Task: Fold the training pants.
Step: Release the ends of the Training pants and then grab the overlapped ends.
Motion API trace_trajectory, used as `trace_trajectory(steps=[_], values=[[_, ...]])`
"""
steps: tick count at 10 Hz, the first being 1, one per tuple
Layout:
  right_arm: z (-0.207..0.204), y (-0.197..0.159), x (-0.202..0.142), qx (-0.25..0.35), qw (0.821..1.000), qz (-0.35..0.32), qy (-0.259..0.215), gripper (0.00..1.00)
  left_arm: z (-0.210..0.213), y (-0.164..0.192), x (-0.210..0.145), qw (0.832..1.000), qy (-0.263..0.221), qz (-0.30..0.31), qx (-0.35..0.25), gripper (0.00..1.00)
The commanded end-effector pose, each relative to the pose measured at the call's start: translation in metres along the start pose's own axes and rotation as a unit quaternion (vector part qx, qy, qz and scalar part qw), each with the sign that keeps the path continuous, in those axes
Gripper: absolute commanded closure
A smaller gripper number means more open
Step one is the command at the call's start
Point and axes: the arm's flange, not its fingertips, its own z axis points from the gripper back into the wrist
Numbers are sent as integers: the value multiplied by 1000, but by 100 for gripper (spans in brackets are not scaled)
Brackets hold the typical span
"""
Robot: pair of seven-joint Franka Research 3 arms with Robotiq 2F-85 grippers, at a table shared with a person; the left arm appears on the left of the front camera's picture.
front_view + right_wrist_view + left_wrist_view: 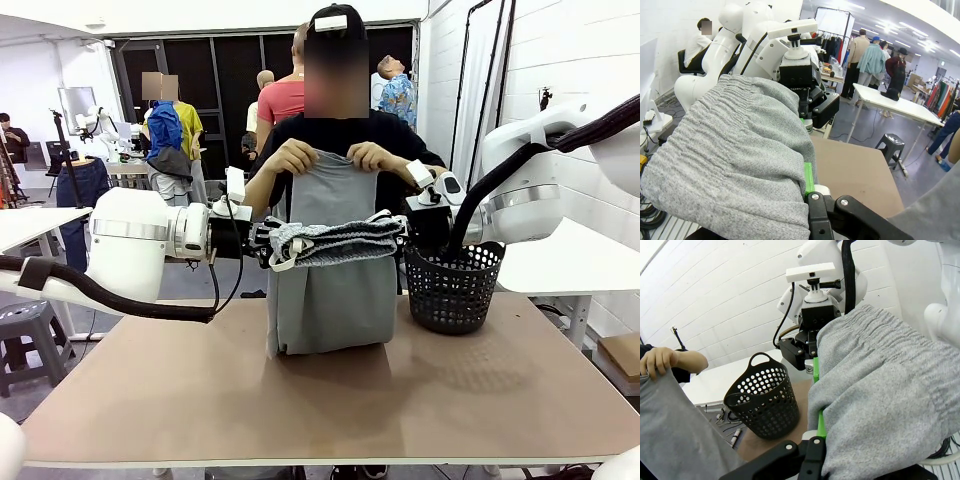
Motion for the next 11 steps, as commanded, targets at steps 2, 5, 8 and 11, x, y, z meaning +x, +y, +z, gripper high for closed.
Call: trace_trajectory(steps=[2,5,8,11], values=[[0,5,1,-5,1000,5,-18,100,-1,1,3,1000,-1,-2,0,100],[0,5,1,-5,1000,5,-18,100,-1,1,3,1000,-1,-2,0,100],[0,5,1,-5,1000,5,-18,100,-1,1,3,1000,-1,-2,0,100],[0,5,1,-5,1000,5,-18,100,-1,1,3,1000,-1,-2,0,100]])
